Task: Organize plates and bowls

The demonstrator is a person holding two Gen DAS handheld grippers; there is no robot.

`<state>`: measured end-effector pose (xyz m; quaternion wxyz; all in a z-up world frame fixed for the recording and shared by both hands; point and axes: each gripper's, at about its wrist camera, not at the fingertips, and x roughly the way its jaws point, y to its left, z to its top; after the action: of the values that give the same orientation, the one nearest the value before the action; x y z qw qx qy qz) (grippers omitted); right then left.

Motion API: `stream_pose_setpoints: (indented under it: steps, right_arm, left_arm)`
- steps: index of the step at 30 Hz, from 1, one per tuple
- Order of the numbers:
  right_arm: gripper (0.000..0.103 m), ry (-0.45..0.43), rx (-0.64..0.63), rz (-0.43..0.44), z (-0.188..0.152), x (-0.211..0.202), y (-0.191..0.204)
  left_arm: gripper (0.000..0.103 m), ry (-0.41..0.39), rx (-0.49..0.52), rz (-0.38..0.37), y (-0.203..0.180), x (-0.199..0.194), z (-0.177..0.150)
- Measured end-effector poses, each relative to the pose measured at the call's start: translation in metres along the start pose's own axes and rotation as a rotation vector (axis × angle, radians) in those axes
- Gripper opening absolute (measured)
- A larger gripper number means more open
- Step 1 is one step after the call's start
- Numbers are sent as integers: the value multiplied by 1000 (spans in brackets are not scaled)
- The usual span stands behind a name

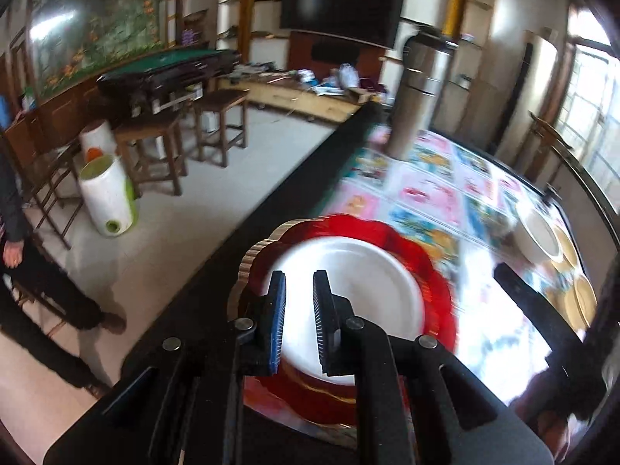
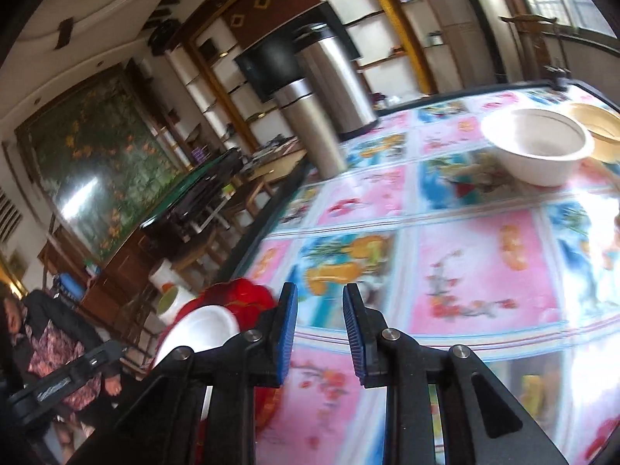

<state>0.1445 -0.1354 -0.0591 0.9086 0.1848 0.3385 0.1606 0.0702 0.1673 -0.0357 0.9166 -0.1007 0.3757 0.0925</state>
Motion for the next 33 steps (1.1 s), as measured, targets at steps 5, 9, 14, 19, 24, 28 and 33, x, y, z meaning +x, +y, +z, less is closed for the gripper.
stream_pose_setpoints:
  steps: [5,9,14,19,24,28,33]
  right_arm:
    - [31,-17,63,-62,-3,-15,-48]
    - [37,-39,94,-107,-5,-32,-78]
    - [45,-63,118,-129,-4,-53,-106]
    - [52,-79,160,-145,-1,-78,-141]
    - [59,-77,192,-142,10,-92,-172]
    - [59,-82,168,-141,36,-98,-185]
    - [66,-130,167,-92,93,-109,-191]
  left_arm:
    - [39,18,126,-127,-58,-5,-22]
    - [42,30,235,-214,-102,-12,-40]
    - [59,102,334,-304,-144,-14,-61]
    - [59,176,401,-312,-177,-11,-76]
    - [59,248,423,-331,-205,2,-76]
    - [59,295,431,-357,-233,17,-56]
    - [59,364,348,-405,-254,37,-5]
